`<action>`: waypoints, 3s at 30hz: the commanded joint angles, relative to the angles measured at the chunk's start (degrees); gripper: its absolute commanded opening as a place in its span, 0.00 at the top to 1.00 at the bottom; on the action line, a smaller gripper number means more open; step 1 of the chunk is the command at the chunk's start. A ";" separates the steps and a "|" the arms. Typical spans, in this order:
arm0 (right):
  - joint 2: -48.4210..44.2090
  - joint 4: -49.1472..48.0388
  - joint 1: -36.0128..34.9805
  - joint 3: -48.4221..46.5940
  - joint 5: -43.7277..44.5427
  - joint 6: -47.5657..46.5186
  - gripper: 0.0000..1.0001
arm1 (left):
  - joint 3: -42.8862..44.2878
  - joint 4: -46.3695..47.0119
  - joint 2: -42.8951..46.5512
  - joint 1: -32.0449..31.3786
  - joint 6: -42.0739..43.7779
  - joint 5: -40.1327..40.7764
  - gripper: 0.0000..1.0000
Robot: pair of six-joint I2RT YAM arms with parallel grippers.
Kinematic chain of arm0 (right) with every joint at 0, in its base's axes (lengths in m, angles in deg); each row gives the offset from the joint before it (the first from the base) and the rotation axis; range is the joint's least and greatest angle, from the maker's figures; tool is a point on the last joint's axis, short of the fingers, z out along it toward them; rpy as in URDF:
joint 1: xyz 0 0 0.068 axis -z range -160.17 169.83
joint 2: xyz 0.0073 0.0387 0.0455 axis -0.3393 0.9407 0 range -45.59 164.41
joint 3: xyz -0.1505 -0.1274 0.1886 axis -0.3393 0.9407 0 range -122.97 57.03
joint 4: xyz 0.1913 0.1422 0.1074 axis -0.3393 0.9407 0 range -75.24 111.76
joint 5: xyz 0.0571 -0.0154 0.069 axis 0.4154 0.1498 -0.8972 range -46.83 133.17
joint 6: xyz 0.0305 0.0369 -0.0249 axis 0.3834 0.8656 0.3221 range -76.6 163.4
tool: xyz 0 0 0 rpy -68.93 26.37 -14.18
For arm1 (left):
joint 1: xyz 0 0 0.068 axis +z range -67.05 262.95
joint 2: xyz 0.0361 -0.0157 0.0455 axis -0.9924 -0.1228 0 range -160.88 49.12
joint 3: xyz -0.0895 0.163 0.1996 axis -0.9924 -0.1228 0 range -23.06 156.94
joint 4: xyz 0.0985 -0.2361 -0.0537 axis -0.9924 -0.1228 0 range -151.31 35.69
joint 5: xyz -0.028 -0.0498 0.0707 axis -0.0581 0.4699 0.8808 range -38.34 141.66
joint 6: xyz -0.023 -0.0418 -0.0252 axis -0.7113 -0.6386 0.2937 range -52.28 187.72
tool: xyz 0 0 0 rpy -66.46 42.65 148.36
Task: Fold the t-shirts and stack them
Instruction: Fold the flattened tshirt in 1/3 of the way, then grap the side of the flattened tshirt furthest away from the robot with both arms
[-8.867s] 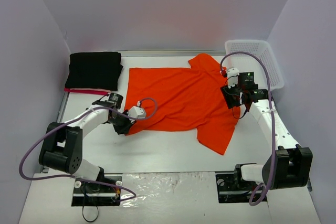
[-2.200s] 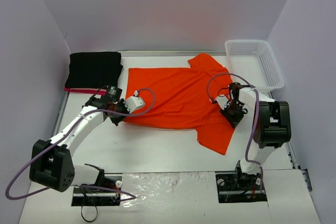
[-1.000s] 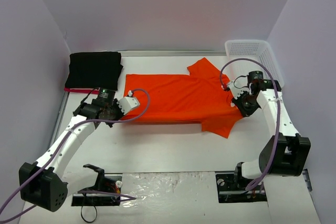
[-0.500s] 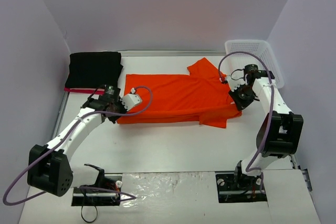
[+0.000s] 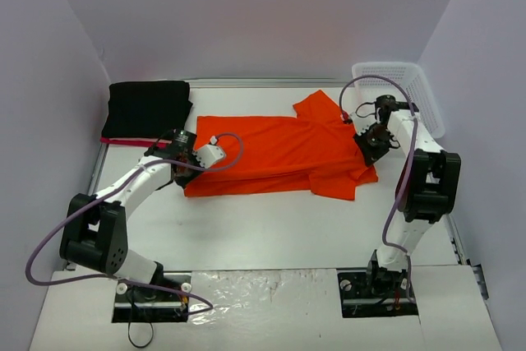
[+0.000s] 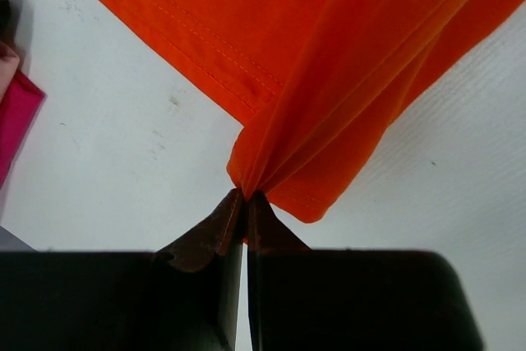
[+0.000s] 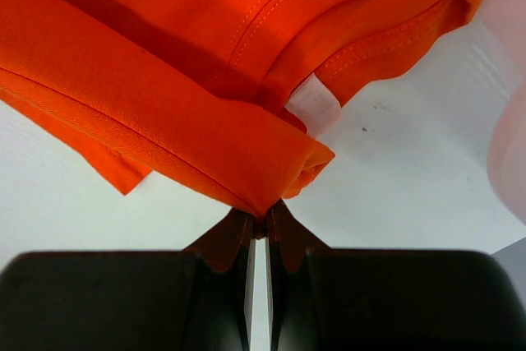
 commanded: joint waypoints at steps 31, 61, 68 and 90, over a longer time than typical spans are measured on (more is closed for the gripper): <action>5.45 -5.60 0.43 -13.79 -0.68 8.04 0.61 | 10.39 9.98 -2.09 4.88 -6.22 4.99 0.43; 28.06 -8.23 -4.22 -41.14 2.82 14.90 0.60 | 43.45 10.06 -38.13 11.04 -13.61 -4.26 0.32; 22.62 -9.20 -4.49 -36.49 9.16 14.55 0.58 | 47.66 10.68 -42.87 12.35 -14.04 -4.60 0.28; 9.33 -13.08 -8.18 -30.85 8.82 17.10 0.53 | 55.49 6.82 -47.97 14.99 -19.23 -25.34 0.42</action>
